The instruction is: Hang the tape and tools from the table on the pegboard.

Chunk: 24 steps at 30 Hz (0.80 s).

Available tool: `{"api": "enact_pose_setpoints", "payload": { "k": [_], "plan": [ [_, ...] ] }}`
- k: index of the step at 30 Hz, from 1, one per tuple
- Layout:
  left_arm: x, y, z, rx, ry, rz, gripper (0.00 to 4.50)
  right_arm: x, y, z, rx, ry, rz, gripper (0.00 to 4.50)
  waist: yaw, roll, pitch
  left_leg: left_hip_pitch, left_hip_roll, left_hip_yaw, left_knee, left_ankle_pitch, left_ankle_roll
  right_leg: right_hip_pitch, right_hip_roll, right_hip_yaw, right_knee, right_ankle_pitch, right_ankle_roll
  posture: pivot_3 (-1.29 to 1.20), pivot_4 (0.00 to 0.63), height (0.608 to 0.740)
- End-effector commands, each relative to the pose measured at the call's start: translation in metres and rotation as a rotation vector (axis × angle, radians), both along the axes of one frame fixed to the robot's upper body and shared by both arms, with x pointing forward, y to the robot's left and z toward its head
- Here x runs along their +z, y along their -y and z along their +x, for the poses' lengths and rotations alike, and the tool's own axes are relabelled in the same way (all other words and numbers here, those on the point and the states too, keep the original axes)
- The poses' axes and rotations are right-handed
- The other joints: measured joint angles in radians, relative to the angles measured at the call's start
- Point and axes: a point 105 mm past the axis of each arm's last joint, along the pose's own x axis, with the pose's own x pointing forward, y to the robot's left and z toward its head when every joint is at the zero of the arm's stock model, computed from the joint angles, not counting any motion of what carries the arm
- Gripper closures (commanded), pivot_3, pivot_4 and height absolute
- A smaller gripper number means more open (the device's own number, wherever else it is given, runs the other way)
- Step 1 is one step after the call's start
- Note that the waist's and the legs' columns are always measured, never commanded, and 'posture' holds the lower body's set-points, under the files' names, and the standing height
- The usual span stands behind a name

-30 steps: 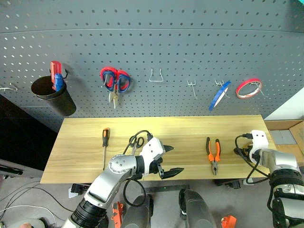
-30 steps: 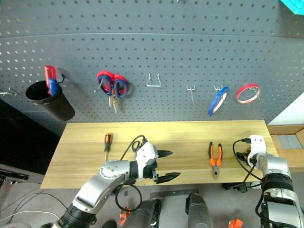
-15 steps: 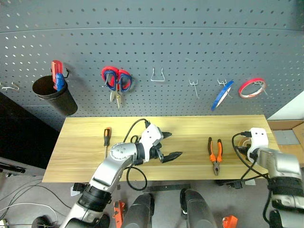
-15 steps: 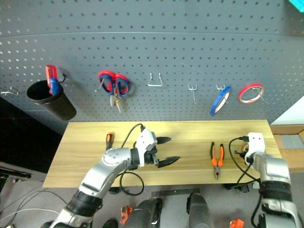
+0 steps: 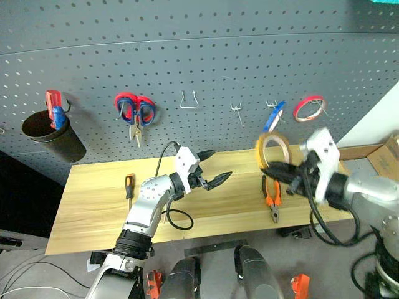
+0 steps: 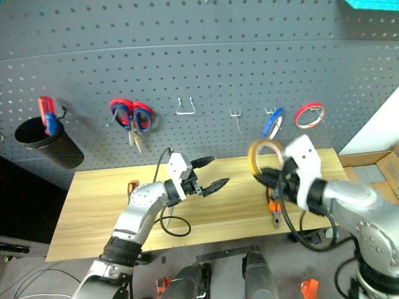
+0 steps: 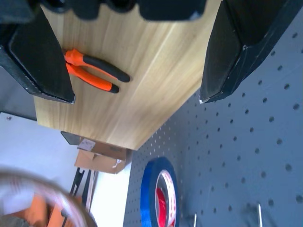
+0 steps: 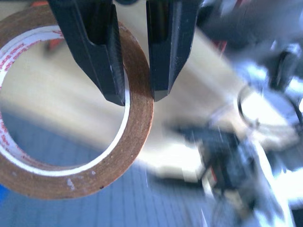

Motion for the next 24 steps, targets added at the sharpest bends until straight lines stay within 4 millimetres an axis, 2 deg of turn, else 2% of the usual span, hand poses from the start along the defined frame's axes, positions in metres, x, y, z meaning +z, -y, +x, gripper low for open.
{"api": "enact_pose_setpoints", "payload": {
  "k": [1, 5, 7, 11, 18, 23, 24],
  "plan": [
    [0.013, -0.009, 0.004, 0.060, 0.054, -0.048, 0.00, 0.025, -0.015, 0.007, 0.011, 0.108, 0.008, 4.40, 0.000, 0.000, -0.005, 0.000, 0.000, 0.000, 0.000, 0.000, 0.000, 0.000, 0.000, 0.000, 0.000, 0.002, -0.004, -0.35, 0.156, 0.740],
    [0.015, -0.018, 0.005, 0.106, 0.062, -0.068, 0.00, 0.026, -0.032, 0.022, 0.003, 0.120, 0.010, 4.40, -0.002, -0.001, -0.025, 0.000, 0.000, -0.001, 0.000, 0.000, -0.001, -0.001, 0.000, 0.000, 0.001, 0.004, -0.005, -0.31, 0.143, 0.740],
    [0.015, -0.021, 0.003, 0.116, 0.063, -0.074, 0.00, 0.013, -0.039, 0.031, -0.012, 0.104, -0.034, 4.40, -0.002, 0.000, -0.029, 0.000, -0.001, 0.000, -0.001, 0.002, -0.003, -0.002, 0.000, 0.001, 0.000, 0.004, -0.005, -0.31, 0.141, 0.740],
    [0.014, -0.023, 0.000, 0.128, 0.061, -0.074, 0.00, -0.013, -0.042, 0.048, -0.053, 0.091, -0.124, 4.40, -0.002, -0.001, -0.036, 0.000, -0.002, 0.003, 0.000, 0.002, -0.003, -0.003, 0.000, 0.006, 0.000, 0.004, -0.004, -0.28, 0.136, 0.740],
    [0.016, -0.024, -0.003, 0.150, 0.062, -0.082, 0.00, -0.034, -0.041, 0.087, -0.119, 0.119, -0.176, 4.40, 0.001, -0.001, -0.051, 0.002, -0.002, 0.006, 0.000, 0.000, 0.000, -0.003, 0.006, 0.016, 0.000, 0.008, -0.003, -0.25, 0.127, 0.740],
    [0.018, -0.025, -0.003, 0.163, 0.067, -0.086, 0.00, -0.047, -0.051, 0.121, -0.160, 0.130, -0.182, 4.40, -0.002, -0.002, -0.053, 0.004, -0.001, 0.011, 0.000, 0.000, 0.000, -0.003, 0.011, 0.019, 0.000, 0.011, -0.004, -0.24, 0.131, 0.740],
    [0.020, -0.025, -0.003, 0.163, 0.069, -0.089, 0.00, -0.048, -0.051, 0.126, -0.174, 0.119, -0.157, 4.05, -0.002, -0.002, -0.053, 0.005, 0.000, 0.011, 0.001, 0.000, 0.000, -0.003, 0.012, 0.020, 0.000, 0.012, -0.004, -0.23, 0.136, 0.740]
  ]
}}
